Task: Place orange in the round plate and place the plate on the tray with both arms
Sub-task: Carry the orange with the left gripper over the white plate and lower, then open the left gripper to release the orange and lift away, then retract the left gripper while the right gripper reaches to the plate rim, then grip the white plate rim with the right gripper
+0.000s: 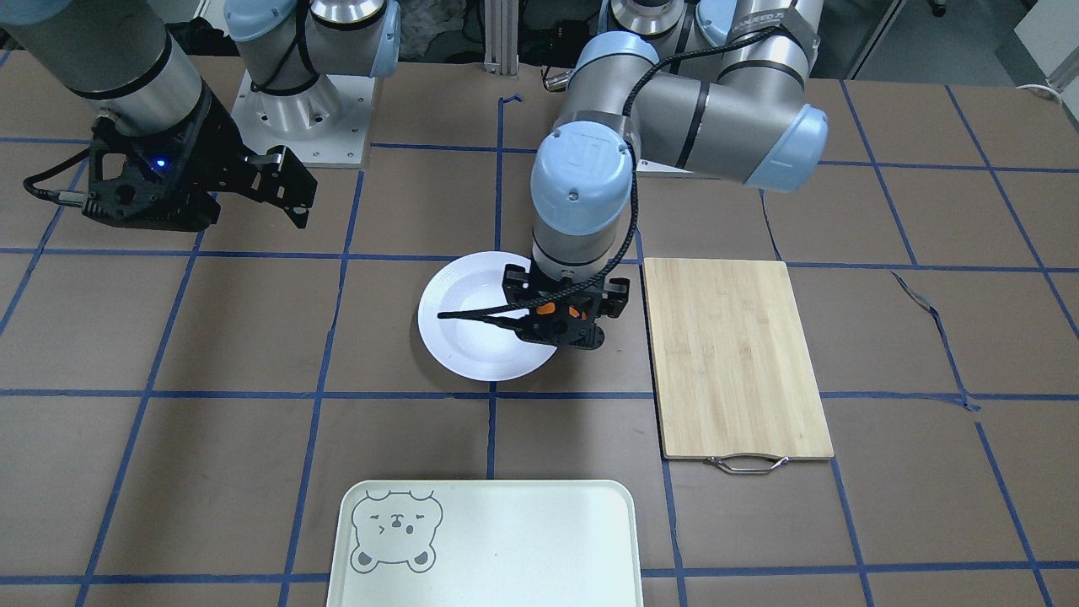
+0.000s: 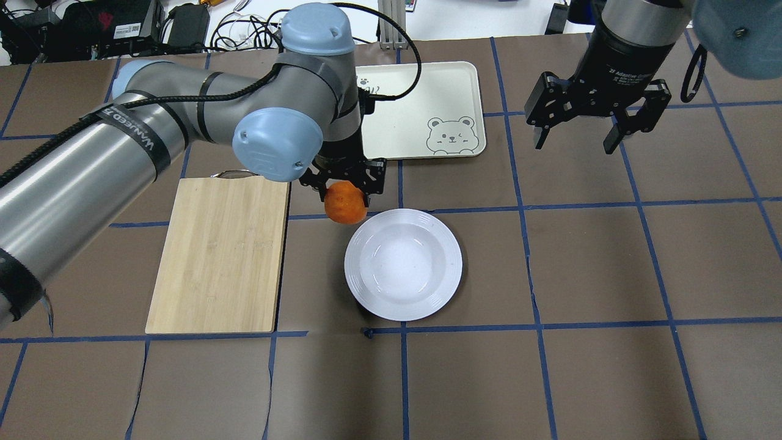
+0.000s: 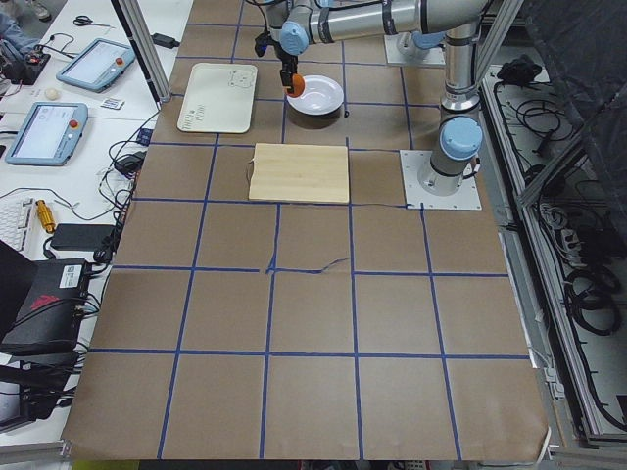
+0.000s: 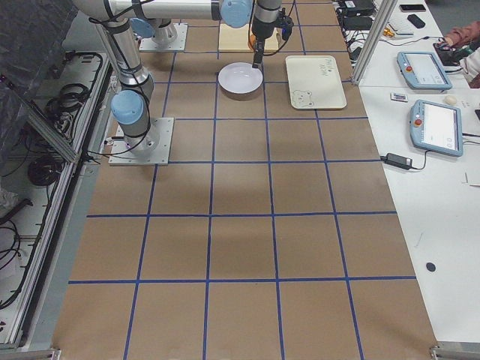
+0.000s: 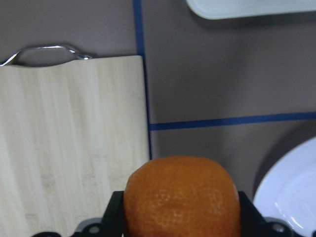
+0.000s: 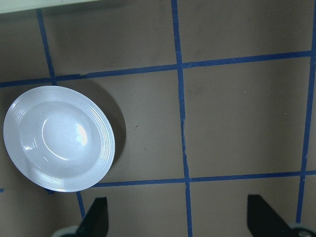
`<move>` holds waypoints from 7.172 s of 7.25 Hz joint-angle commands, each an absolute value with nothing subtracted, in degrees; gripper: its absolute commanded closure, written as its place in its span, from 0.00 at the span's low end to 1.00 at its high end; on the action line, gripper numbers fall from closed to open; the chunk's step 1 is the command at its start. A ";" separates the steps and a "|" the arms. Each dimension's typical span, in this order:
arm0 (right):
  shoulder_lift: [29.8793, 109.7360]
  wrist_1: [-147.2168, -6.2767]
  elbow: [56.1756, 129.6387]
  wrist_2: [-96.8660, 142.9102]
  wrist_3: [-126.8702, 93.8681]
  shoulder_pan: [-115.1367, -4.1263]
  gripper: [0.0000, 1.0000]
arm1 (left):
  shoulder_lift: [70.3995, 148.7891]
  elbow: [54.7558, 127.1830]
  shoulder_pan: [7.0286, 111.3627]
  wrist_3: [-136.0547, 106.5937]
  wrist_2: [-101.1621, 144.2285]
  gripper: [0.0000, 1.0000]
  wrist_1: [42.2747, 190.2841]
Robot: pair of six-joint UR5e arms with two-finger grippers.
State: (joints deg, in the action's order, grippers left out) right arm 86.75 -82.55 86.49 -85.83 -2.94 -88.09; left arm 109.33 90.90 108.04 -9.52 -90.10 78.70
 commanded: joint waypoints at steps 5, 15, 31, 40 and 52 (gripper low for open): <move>86.75 -81.65 86.57 -85.25 0.44 -84.02 0.00 | 112.59 102.64 114.61 -14.59 -85.26 0.91 64.70; 86.22 -80.42 87.01 -84.82 5.84 -82.36 0.01 | 109.01 97.42 112.42 -15.73 -84.73 0.00 68.07; 71.91 -113.44 119.97 -34.01 25.58 -75.05 0.00 | 91.49 87.10 87.63 3.52 -88.07 0.00 88.59; 67.07 -126.39 119.88 -42.54 18.46 -83.58 0.02 | 91.49 87.01 87.54 3.52 -88.07 0.00 88.59; 66.71 -127.00 119.45 -44.21 18.28 -85.87 1.00 | 91.49 86.92 87.19 3.52 -88.07 0.00 88.77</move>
